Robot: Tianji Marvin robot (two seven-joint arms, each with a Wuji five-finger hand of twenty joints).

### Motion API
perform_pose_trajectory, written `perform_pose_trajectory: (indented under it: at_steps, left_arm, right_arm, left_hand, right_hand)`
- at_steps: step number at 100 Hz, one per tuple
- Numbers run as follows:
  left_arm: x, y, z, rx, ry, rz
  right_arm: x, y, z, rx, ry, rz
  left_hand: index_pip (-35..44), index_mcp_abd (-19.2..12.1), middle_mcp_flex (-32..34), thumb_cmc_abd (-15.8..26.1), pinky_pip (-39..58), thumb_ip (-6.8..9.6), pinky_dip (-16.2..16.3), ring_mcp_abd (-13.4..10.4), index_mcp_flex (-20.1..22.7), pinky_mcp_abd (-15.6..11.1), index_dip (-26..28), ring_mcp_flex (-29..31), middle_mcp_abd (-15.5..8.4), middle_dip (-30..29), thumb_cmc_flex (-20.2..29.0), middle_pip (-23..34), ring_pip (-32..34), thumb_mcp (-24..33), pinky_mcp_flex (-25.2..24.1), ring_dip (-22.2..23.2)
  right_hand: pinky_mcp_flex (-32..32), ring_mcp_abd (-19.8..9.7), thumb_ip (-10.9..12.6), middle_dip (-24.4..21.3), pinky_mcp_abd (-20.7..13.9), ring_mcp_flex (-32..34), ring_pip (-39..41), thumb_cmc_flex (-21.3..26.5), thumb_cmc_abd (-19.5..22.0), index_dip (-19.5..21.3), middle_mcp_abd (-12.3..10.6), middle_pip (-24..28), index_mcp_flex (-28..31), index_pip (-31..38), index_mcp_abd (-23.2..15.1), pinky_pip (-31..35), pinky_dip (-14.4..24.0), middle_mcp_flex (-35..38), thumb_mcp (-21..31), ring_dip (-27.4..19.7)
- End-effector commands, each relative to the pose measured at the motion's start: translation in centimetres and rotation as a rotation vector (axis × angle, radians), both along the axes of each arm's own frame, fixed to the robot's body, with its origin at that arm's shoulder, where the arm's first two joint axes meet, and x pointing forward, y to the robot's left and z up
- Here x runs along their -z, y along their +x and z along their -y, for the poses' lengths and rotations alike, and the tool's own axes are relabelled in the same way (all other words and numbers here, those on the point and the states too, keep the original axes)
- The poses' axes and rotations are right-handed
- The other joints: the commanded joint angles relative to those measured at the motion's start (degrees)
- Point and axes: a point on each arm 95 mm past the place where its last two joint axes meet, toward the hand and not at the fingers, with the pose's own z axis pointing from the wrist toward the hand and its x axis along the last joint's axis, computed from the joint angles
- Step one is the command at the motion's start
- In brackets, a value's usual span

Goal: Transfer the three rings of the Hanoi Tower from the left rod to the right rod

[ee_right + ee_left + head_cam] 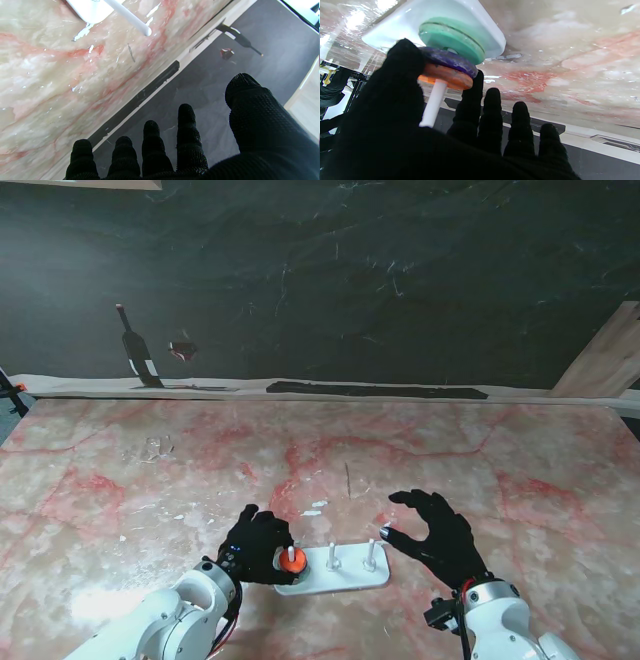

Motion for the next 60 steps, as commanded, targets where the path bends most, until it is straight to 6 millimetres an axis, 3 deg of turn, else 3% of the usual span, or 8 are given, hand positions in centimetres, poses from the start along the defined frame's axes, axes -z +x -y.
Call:
perform_pose_trajectory:
  at_steps: [1,18,35,60]
  left_arm:
    - [-0.03,-0.21,0.25,0.002,-0.005,-0.001]
    - [-0.04,-0.21,0.27,-0.001,-0.007,0.005]
    - [-0.10,-0.22,0.29,-0.002,-0.009,0.012]
    - [-0.53,-0.52,0.38,0.000,-0.012,0.012]
  right_arm:
    - [0.05,-0.26,-0.21,-0.002,0.011,-0.001]
    - [0.04,-0.28,-0.20,-0.002,0.012,-0.001]
    - [0.04,-0.27,-0.19,-0.004,0.012,-0.001]
    - [0.07,-0.22,-0.21,-0.008,0.015,-0.011]
  left_hand:
    - [0.6,-2.2,-0.1,0.5,-0.3,-2.15,0.7,-0.2,2.6,-0.8,-0.5,-0.8,0.7,-0.2,1.3,0.4,0.4,1.4,-0.6,0.4]
    - [0.3,-2.4,0.3,0.5,-0.2,-2.05,0.8,-0.2,4.0,-1.0,-1.4,-0.9,0.7,-0.1,1.6,0.7,0.6,1.9,-0.6,0.5]
    - [5.2,-3.0,0.3,0.8,-0.1,-1.67,1.0,-0.4,5.3,-1.2,0.8,-0.9,0.5,0.0,1.6,1.1,0.9,3.5,-0.6,0.4]
    - [5.3,-3.1,-1.0,-0.1,-0.9,-2.21,0.2,-0.4,2.5,-1.2,1.4,-2.0,0.8,-0.2,0.5,0.5,0.4,2.4,-0.6,0.2]
  right_hand:
    - [-0.8,0.4,1.1,0.6,-1.3,1.1,-0.3,0.8,0.2,-0.5,0.1,1.0,-2.0,-0.4,-0.1,0.6,1.1,-0.2,-0.7,0.2]
    - [-0.8,0.4,1.1,0.6,-1.3,1.1,-0.3,0.8,0.2,-0.5,0.1,1.0,-2.0,-0.4,-0.1,0.5,1.0,-0.2,-0.7,0.2]
    - [-0.8,0.4,1.1,0.6,-1.3,1.1,-0.3,1.0,-0.1,-0.5,0.1,1.1,-2.0,-0.4,-0.1,0.6,0.9,-0.2,-0.7,0.2]
    - [-0.8,0.5,1.1,0.6,-1.0,1.1,-0.3,1.1,-0.8,-0.5,0.2,1.1,-2.0,-0.4,0.1,0.6,0.8,-0.2,-0.7,0.2]
